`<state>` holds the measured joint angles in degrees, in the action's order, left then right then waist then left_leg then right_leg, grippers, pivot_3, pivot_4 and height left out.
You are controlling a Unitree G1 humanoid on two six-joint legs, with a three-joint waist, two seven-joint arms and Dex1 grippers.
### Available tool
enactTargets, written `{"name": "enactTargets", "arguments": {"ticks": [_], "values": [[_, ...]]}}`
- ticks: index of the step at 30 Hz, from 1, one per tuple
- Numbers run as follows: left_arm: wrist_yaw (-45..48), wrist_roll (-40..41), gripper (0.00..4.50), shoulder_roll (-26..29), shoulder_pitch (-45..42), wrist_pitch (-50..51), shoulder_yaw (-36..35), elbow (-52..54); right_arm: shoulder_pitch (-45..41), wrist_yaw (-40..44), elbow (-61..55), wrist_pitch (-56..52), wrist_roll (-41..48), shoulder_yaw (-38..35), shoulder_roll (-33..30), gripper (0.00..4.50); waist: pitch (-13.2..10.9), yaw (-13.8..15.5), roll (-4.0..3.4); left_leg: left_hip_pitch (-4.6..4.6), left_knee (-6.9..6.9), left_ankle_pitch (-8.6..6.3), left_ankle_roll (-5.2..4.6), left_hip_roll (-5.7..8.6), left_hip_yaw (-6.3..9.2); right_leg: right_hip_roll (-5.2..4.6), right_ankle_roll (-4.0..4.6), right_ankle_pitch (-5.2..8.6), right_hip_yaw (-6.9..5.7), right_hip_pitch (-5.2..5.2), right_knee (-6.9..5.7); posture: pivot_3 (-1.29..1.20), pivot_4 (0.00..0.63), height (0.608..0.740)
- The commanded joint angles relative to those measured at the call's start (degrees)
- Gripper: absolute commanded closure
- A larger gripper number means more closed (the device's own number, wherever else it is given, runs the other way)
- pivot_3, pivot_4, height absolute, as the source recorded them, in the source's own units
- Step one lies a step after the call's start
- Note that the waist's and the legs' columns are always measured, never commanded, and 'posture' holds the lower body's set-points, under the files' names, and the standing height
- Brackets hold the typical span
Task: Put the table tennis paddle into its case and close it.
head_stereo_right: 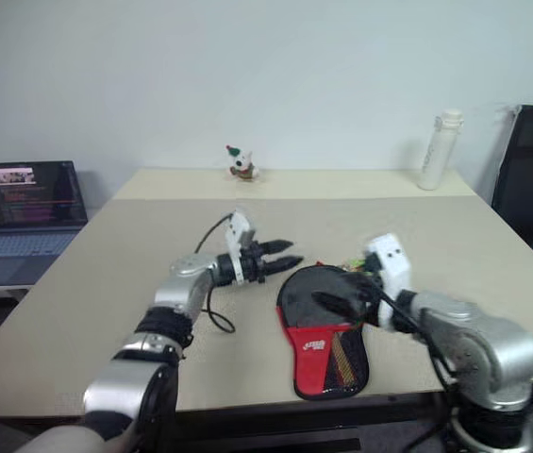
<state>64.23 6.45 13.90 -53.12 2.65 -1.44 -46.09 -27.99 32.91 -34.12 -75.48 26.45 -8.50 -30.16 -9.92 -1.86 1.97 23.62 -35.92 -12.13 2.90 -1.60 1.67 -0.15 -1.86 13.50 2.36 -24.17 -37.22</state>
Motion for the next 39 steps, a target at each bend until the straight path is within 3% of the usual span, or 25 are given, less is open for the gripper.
{"name": "enactTargets", "arguments": {"ticks": [1, 4, 8, 19, 27, 30, 39], "values": [[0.17, -0.75, 1.70, -0.94, 0.81, 0.77, 3.78, 5.47, 1.92, 3.51, 2.70, 11.73, -3.68, 5.02, -7.03, 0.00, -0.01, 0.00, 0.01, 0.00, -0.01, 0.00, -0.01, -0.03, 0.00, 0.04, 0.00, 0.00, 0.00, 0.00, -0.01, 0.00, 0.150, 0.740], [-0.21, -2.01, 1.70, -1.99, 2.11, -0.20, 6.56, 4.39, 1.77, 4.85, 11.42, 24.39, -10.54, 10.54, -11.89, 0.00, -0.02, -0.32, 0.02, -0.07, -0.03, 0.00, -0.01, -0.07, -0.06, 0.10, 0.00, 0.00, 0.07, 0.01, -0.05, 0.00, 0.150, 0.740], [-1.75, -2.31, 1.70, -3.26, 1.92, -0.74, 7.51, 1.46, -2.32, 3.96, 25.63, 39.35, -19.03, 16.36, -11.95, 0.00, -0.04, -0.71, 0.04, -0.20, -0.07, 0.01, -0.02, -0.06, -0.20, 0.09, -0.04, -0.04, 0.18, 0.08, -0.07, 0.00, 0.150, 0.740], [-2.15, -1.68, 1.70, -3.31, 2.61, -0.14, 7.73, -0.11, -15.80, 1.90, 60.79, 73.41, -37.62, 28.26, -6.07, 0.00, -0.07, -0.82, 0.03, -0.17, -0.04, 0.01, -0.03, -0.06, -0.21, 0.10, -0.03, -0.05, 0.20, 0.06, -0.05, 0.00, 0.150, 0.740], [-2.40, -1.58, 1.70, -2.67, 3.23, 0.26, 7.72, 0.73, -22.51, -4.77, 77.87, 85.89, -44.95, 30.24, 0.30, 0.00, -0.08, -1.09, 0.02, -0.21, -0.06, 0.01, -0.03, -0.07, -0.22, 0.10, 0.01, -0.07, 0.22, 0.06, -0.13, 0.00, 0.150, 0.740], [-2.32, -1.83, 1.67, -2.56, 3.55, 0.28, 8.04, 0.93, -24.20, -6.31, 81.88, 87.79, -46.44, 30.38, 2.47, 0.58, -0.08, -1.26, 0.02, -0.28, -0.07, 0.01, -0.03, -0.07, -0.25, 0.10, 0.05, -0.09, 0.27, 0.06, -0.25, 0.00, 0.150, 0.740], [-2.43, -2.46, 1.67, -3.94, 1.55, -0.56, 8.72, -2.19, -24.76, -5.36, 83.31, 89.42, -47.07, 29.01, 3.30, 3.64, -0.08, -1.33, 0.02, -0.48, -0.09, 0.03, -0.02, -0.06, -0.29, 0.11, 0.05, -0.04, 0.34, 0.08, -0.61, 0.00, 0.150, 0.740]]}}
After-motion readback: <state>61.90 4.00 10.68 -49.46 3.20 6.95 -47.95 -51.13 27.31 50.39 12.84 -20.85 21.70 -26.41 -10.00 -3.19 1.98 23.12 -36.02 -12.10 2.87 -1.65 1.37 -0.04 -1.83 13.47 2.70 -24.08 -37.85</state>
